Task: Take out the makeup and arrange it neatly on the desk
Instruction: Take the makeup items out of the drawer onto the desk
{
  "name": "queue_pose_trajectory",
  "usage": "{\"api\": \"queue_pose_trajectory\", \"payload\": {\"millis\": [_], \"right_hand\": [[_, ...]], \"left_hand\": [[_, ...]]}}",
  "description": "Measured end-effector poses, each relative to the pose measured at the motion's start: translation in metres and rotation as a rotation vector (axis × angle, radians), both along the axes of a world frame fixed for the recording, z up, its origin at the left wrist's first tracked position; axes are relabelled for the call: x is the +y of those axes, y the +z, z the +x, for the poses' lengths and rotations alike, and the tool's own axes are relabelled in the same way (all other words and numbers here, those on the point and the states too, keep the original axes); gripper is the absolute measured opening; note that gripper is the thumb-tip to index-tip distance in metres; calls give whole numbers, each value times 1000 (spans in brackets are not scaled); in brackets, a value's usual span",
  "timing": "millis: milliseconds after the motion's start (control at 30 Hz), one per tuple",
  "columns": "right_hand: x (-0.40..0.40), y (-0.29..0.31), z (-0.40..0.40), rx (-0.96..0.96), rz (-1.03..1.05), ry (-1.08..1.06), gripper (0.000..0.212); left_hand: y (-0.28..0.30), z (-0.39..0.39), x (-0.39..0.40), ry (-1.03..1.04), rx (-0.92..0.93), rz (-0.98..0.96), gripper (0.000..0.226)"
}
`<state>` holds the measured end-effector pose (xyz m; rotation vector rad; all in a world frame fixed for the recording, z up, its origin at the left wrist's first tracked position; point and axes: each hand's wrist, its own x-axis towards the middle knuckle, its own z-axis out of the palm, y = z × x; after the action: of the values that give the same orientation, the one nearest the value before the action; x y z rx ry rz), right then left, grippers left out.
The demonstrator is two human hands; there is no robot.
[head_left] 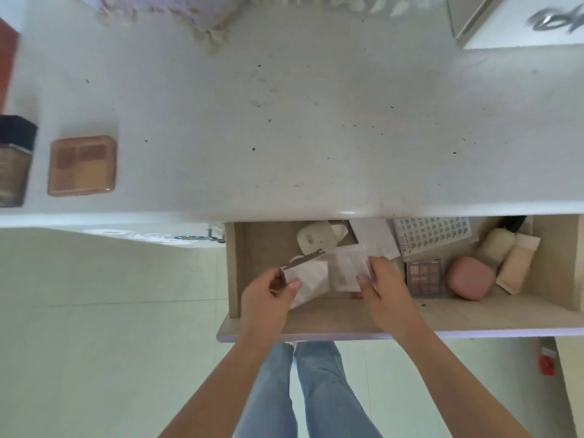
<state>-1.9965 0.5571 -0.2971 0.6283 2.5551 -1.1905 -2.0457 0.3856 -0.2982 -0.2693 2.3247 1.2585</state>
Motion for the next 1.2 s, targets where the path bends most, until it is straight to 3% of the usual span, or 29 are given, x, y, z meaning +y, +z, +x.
{"api": "queue_pose_trajectory", "payload": {"millis": [67,167,267,367,567,900,1100,1200], "right_hand": [[-14,27,-6,89,-13,37,10],[-37,58,-37,171,-68,27,23],[-65,76,-87,261,-152,-46,34],[-93,82,-138,316,-246,-159,34],[-122,68,-187,244,-259,-236,34],[-135,55,-190,48,180,-83,29],[-148,56,-184,0,302,-90,32],[-139,57,-166,140,202,-135,35]], "left_hand": [[25,-11,-28,90,70,25,24],[60,-42,-66,278,179,102,34],[82,-87,-92,303,320,32,29],[92,-139,-107,245,363,-40,17],[85,-203,-119,63,271,-227,29],[76,-211,-124,-195,208,-534,28],[82,-191,-118,-327,433,-658,26],[82,-163,-113,-386,712,-532,24]]}}
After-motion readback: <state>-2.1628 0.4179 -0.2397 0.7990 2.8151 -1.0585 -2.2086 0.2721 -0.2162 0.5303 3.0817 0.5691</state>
